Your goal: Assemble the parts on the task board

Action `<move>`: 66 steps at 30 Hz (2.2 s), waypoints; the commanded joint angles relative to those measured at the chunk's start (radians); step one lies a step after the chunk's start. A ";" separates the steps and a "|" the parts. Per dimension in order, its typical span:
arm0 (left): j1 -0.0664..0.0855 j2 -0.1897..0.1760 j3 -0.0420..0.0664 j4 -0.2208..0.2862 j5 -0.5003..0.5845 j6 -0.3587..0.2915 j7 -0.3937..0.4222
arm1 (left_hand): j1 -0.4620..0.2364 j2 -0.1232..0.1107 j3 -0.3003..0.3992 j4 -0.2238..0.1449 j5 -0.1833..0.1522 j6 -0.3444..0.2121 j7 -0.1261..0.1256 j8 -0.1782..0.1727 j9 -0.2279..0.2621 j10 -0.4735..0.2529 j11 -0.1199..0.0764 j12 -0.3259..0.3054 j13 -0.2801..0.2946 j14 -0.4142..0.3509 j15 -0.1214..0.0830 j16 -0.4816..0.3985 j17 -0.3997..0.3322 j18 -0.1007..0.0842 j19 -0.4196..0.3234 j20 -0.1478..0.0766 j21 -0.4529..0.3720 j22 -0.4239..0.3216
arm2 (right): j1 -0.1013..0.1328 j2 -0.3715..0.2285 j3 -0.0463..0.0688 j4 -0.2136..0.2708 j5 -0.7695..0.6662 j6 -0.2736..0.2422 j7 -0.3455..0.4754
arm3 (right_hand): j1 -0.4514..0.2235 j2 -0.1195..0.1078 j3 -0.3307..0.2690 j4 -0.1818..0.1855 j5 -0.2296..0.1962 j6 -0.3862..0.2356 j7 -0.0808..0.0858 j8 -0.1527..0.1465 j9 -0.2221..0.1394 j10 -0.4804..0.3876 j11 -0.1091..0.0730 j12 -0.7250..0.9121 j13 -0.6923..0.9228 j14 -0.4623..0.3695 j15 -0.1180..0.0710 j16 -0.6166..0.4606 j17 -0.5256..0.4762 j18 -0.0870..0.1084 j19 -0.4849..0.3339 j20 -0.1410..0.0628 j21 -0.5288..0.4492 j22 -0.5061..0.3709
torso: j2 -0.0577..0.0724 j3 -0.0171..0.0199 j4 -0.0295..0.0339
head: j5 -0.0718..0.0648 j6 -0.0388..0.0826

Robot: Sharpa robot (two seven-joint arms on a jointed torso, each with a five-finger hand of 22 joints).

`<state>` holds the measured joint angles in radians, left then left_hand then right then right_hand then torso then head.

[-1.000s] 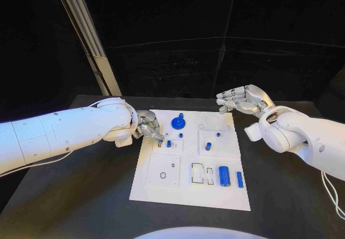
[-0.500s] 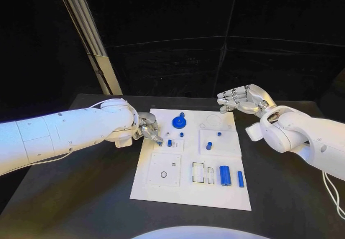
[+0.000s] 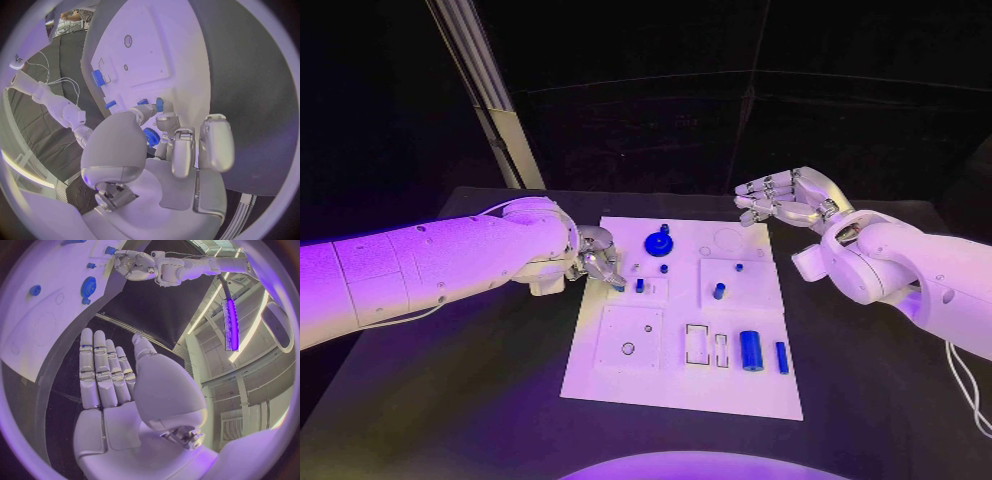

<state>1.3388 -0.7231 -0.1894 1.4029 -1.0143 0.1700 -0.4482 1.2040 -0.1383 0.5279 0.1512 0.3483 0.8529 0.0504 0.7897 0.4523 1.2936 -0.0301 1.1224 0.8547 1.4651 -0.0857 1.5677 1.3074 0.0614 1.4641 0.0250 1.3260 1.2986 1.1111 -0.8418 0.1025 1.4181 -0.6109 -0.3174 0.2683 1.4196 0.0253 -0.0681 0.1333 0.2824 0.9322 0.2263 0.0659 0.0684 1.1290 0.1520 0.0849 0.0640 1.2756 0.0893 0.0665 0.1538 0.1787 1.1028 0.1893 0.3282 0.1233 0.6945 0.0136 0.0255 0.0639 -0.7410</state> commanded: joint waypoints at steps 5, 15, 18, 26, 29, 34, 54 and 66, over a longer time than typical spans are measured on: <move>-0.002 -0.001 -0.002 0.002 -0.011 0.031 0.004 | 0.006 0.000 0.141 -0.144 0.007 0.003 -0.005 0.005 -0.001 0.010 -0.001 -0.001 0.003 0.106 -0.001 0.003 0.263 0.004 0.012 -0.003 0.008 0.004 | 0.002 0.000 0.001 0.002 0.004 0.009 0.013 | -0.011 0.002 -0.006 0.002 0.004 -0.008 -0.003 0.004 0.001 -0.008 0.002 0.003 -0.001 -0.008 0.002 0.000 -0.001 0.004 0.005 0.002 -0.006 -0.001 | 0.000 0.0000 -0.0003 | 0.000 -0.001; -0.003 0.002 -0.002 0.003 -0.011 0.035 0.025 | 0.004 -0.002 0.141 -0.145 0.008 0.005 -0.005 0.005 -0.001 0.013 -0.001 -0.001 0.003 0.106 -0.001 0.003 0.263 0.004 0.012 -0.003 0.008 0.004 | 0.002 0.001 0.001 0.001 0.004 0.010 0.013 | -0.011 0.002 -0.006 0.002 0.004 -0.008 -0.003 0.004 0.001 -0.008 0.002 0.003 -0.001 -0.008 0.002 0.000 -0.001 0.004 0.005 0.002 -0.006 -0.001 | 0.000 0.0000 0.0000 | 0.000 -0.004; -0.003 0.007 -0.002 0.000 -0.010 0.039 0.030 | 0.004 -0.002 0.141 -0.145 0.008 0.005 -0.006 0.005 -0.001 0.014 -0.001 0.000 0.005 0.106 -0.001 0.003 0.263 0.005 0.012 -0.003 0.007 0.003 | 0.002 0.002 0.001 0.001 0.004 0.010 0.013 | -0.011 0.002 -0.006 0.002 0.004 -0.008 -0.003 0.004 0.001 -0.008 0.002 0.003 -0.001 -0.008 0.002 0.000 -0.001 0.004 0.005 0.002 -0.006 -0.001 | 0.000 0.0001 0.0000 | 0.000 -0.004; -0.002 0.019 -0.002 -0.010 -0.010 0.058 0.019 | -0.002 0.001 0.142 -0.143 0.009 0.008 -0.006 0.005 -0.001 0.017 -0.001 -0.001 0.003 0.106 -0.001 0.003 0.263 0.005 0.012 -0.003 0.007 0.003 | 0.002 0.003 0.001 0.001 0.004 0.009 0.013 | -0.014 0.003 -0.007 0.003 0.006 -0.008 -0.002 0.004 0.001 -0.009 0.002 0.004 -0.001 -0.008 0.002 0.000 -0.002 0.004 0.006 0.002 -0.007 -0.002 | 0.000 0.0005 -0.0006 | -0.002 -0.006; -0.002 0.023 -0.002 -0.015 -0.002 0.063 0.010 | -0.010 0.005 0.143 -0.140 0.009 0.009 -0.007 0.005 -0.001 0.017 -0.001 -0.004 -0.002 0.106 -0.001 0.003 0.263 0.005 0.011 -0.003 0.006 0.002 | 0.002 0.003 0.001 0.001 0.004 0.009 0.012 | -0.014 0.003 -0.007 0.003 0.007 -0.008 -0.002 0.004 0.001 -0.009 0.002 0.004 -0.001 -0.008 0.002 0.000 -0.002 0.004 0.006 0.002 -0.008 -0.002 | 0.000 0.0007 -0.0008 | -0.003 -0.007; -0.002 0.029 -0.002 -0.024 0.009 0.070 -0.001 | -0.022 0.008 0.140 -0.135 0.009 0.014 -0.008 0.006 0.000 0.026 -0.002 0.007 0.016 0.106 -0.001 0.003 0.263 0.005 0.010 -0.003 0.004 0.001 | 0.002 0.003 0.001 0.001 0.004 0.009 0.012 | -0.014 0.003 -0.007 0.003 0.007 -0.008 -0.002 0.004 0.001 -0.009 0.002 0.004 -0.001 -0.008 0.002 0.000 -0.002 0.004 0.006 0.002 -0.008 -0.002 | 0.000 0.0004 -0.0003 | -0.004 -0.008; -0.002 0.038 -0.002 -0.037 0.024 0.084 -0.021 | -0.093 0.015 0.057 -0.095 0.004 0.047 -0.027 0.006 0.003 0.045 -0.015 0.035 0.054 0.106 -0.011 0.003 0.263 0.004 0.013 -0.010 0.010 0.010 | 0.002 0.003 0.001 0.001 0.004 0.011 0.011 | -0.014 0.004 -0.007 0.003 0.007 -0.008 -0.002 0.004 0.001 -0.009 0.002 0.005 -0.001 -0.008 0.002 0.000 -0.003 0.004 0.006 0.002 -0.008 -0.003 | 0.000 0.0003 0.0005 | -0.004 -0.014; -0.002 0.038 -0.002 -0.041 0.027 0.079 -0.024 | -0.159 0.027 -0.028 -0.037 0.003 0.070 -0.032 -0.007 -0.001 0.052 -0.019 0.047 0.071 0.106 -0.014 0.003 0.263 0.003 0.015 -0.014 0.011 0.015 | 0.002 0.004 0.001 0.000 0.004 0.014 0.010 | -0.014 0.005 -0.007 0.003 0.008 -0.008 -0.002 0.004 0.001 -0.010 0.002 0.005 -0.001 -0.008 0.002 0.000 -0.003 0.004 0.006 0.003 -0.009 -0.003 | -0.001 0.0003 0.0004 | -0.005 -0.014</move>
<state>1.3393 -0.6861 -0.1893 1.3615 -0.9952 0.2251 -0.4606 1.0528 -0.1098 0.5044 0.1136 0.3523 0.9190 0.0158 0.7865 0.4518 1.3439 -0.0555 1.1638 0.9249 1.4651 -0.0931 1.5677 1.3073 0.0615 1.4640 0.0181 1.3337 1.3081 1.1111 -0.8389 0.1025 1.4166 -0.6106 -0.3119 0.2696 1.4144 0.0305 -0.0709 0.1361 0.2862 0.9295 0.2236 0.0659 0.0684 1.1254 0.1555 0.0849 0.0641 1.2719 0.0930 0.0665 0.1515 0.1787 1.1028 0.1893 0.3243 0.1211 0.6940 0.0138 0.0260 0.0593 -0.7551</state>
